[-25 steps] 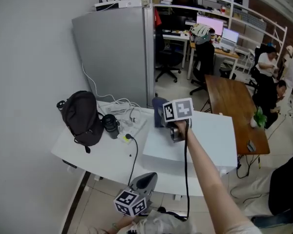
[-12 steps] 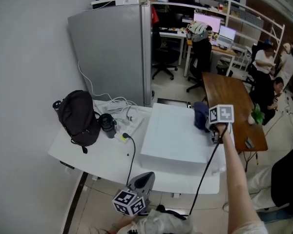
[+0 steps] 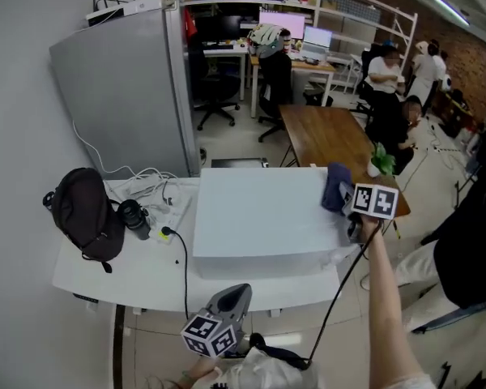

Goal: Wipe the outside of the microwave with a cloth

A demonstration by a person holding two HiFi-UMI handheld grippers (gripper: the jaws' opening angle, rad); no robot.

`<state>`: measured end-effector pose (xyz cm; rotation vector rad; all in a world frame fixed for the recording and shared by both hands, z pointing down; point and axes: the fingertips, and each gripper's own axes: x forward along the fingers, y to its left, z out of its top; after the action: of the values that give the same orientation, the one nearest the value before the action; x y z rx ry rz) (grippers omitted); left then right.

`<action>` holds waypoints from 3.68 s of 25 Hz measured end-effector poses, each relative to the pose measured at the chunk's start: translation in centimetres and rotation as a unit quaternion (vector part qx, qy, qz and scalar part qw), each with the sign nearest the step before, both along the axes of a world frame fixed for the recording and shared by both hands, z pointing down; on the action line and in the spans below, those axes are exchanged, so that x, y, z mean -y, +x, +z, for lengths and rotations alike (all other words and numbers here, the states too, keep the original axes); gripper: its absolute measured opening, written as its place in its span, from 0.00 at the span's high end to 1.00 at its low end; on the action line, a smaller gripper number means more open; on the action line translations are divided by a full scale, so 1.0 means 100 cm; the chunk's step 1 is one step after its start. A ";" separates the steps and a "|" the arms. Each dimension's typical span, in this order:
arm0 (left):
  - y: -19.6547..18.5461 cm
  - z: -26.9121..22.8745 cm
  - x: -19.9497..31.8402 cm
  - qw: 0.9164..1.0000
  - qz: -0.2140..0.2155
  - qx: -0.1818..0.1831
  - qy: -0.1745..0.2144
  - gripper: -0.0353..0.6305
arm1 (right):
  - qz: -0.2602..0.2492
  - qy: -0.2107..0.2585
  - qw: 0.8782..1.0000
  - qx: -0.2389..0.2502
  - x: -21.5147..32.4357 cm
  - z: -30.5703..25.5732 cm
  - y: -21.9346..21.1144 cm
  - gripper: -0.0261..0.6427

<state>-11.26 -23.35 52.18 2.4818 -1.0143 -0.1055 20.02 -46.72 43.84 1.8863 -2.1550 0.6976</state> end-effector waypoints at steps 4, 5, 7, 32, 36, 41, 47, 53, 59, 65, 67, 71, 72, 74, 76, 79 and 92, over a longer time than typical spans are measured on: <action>0.027 0.003 -0.016 0.999 0.038 -0.007 -0.006 0.97 | 0.031 0.053 0.998 -0.006 -0.040 -0.021 0.036 0.85; 0.031 0.004 -0.018 0.999 0.043 -0.005 -0.008 0.97 | 0.036 0.060 0.998 -0.010 -0.049 -0.022 0.047 0.85; 0.040 0.007 -0.021 0.999 0.048 -0.003 -0.014 0.97 | 0.039 0.069 0.997 -0.018 -0.060 -0.021 0.070 0.85; 0.154 0.014 -0.008 0.994 -0.101 0.016 -0.025 0.97 | -0.286 0.123 0.950 -0.020 -0.085 0.056 0.033 0.85; 0.172 0.012 -0.003 0.997 -0.070 0.032 -0.009 0.97 | -0.288 0.098 0.953 0.017 -0.164 0.080 0.027 0.85; 0.183 0.013 0.003 0.998 -0.052 0.035 -0.003 0.97 | -0.281 0.063 0.957 0.030 -0.212 0.114 0.016 0.85; 0.180 0.010 0.002 0.998 -0.056 0.038 -0.003 0.97 | -0.205 0.115 0.972 0.011 -0.177 0.080 0.068 0.85; 0.156 0.012 0.000 0.995 -0.088 0.047 -0.012 0.97 | -0.187 0.155 0.968 -0.063 -0.050 0.061 0.099 0.85; 0.136 0.019 -0.008 0.990 -0.119 0.069 -0.025 0.97 | -0.216 0.117 0.965 -0.088 0.075 0.094 0.075 0.85; 0.116 0.027 -0.013 0.985 -0.154 0.072 -0.041 0.97 | -0.258 0.062 0.960 -0.086 0.086 0.141 0.049 0.85; 0.116 0.027 -0.011 0.984 -0.157 0.069 -0.043 0.97 | -0.264 0.070 0.960 -0.065 0.070 0.141 0.046 0.85; 0.122 0.024 -0.001 0.987 -0.146 0.063 -0.039 0.97 | -0.296 0.075 0.951 -0.052 0.013 0.145 0.039 0.85; 0.126 0.024 0.002 0.988 -0.140 0.061 -0.038 0.97 | -0.302 0.076 0.949 -0.046 -0.006 0.147 0.038 0.85; 0.136 0.025 0.006 0.990 -0.124 0.058 -0.036 0.97 | -0.308 0.077 0.948 -0.024 -0.048 0.148 0.037 0.85; 0.146 0.026 0.009 0.992 -0.110 0.055 -0.036 0.97 | -0.304 0.074 0.950 0.004 -0.093 0.149 0.036 0.85; 0.159 0.026 0.013 0.994 -0.091 0.051 -0.036 0.97 | -0.292 0.062 0.954 0.040 -0.156 0.153 0.034 0.85; 0.161 0.028 0.015 0.994 -0.090 0.048 -0.044 0.97 | -0.190 0.106 0.976 -0.024 -0.061 0.143 0.105 0.85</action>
<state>4.88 -24.86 54.94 2.3326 -1.2541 0.0015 30.53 -40.64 58.15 1.4834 -2.5392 0.3541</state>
